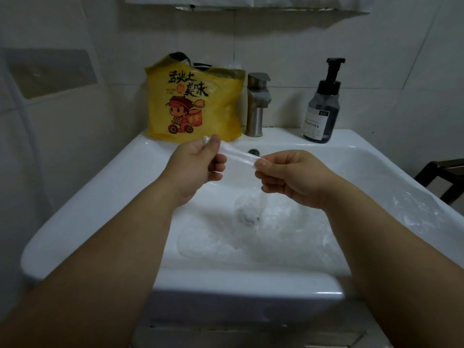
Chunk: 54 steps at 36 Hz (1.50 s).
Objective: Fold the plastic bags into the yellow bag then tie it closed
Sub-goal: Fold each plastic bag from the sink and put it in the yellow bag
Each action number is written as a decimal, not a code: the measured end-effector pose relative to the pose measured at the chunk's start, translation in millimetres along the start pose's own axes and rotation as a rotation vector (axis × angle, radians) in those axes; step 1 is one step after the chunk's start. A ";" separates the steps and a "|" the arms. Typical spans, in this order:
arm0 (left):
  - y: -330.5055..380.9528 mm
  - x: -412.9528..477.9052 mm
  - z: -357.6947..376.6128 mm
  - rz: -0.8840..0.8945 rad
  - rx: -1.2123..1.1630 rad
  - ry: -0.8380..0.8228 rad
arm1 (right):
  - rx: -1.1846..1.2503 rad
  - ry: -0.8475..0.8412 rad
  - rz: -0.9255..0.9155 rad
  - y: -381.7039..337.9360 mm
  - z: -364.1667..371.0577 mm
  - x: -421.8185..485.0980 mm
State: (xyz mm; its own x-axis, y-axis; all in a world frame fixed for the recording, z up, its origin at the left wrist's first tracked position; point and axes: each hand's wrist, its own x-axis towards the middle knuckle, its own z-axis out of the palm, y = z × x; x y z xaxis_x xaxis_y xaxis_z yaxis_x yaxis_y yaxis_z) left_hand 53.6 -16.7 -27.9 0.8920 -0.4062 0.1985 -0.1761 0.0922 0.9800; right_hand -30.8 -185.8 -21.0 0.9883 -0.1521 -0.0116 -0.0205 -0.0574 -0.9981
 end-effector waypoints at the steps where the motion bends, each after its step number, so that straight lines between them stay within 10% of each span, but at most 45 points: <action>1: 0.3 -0.7 0.8 -0.009 0.001 0.005 | -0.004 0.004 -0.007 0.0 0.0 -0.7; 33: 116.6 137.2 -59.2 0.244 0.526 0.290 | -0.492 0.292 -0.446 -145.4 5.4 155.3; 43: 107.0 199.6 -74.1 0.051 1.309 0.156 | -0.739 0.357 -0.401 -144.7 -7.3 218.3; 54: 99.6 192.8 -92.1 0.212 0.749 0.054 | -0.956 0.312 -0.399 -141.9 0.5 236.1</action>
State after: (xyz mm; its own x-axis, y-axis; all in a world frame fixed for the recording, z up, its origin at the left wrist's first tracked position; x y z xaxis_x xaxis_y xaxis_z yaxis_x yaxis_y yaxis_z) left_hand 246.4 -2.1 106.9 0.8235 -0.4017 0.4006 -0.5623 -0.4836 0.6708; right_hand 205.5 -213.0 117.9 0.8706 -0.1886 0.4544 0.0511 -0.8840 -0.4648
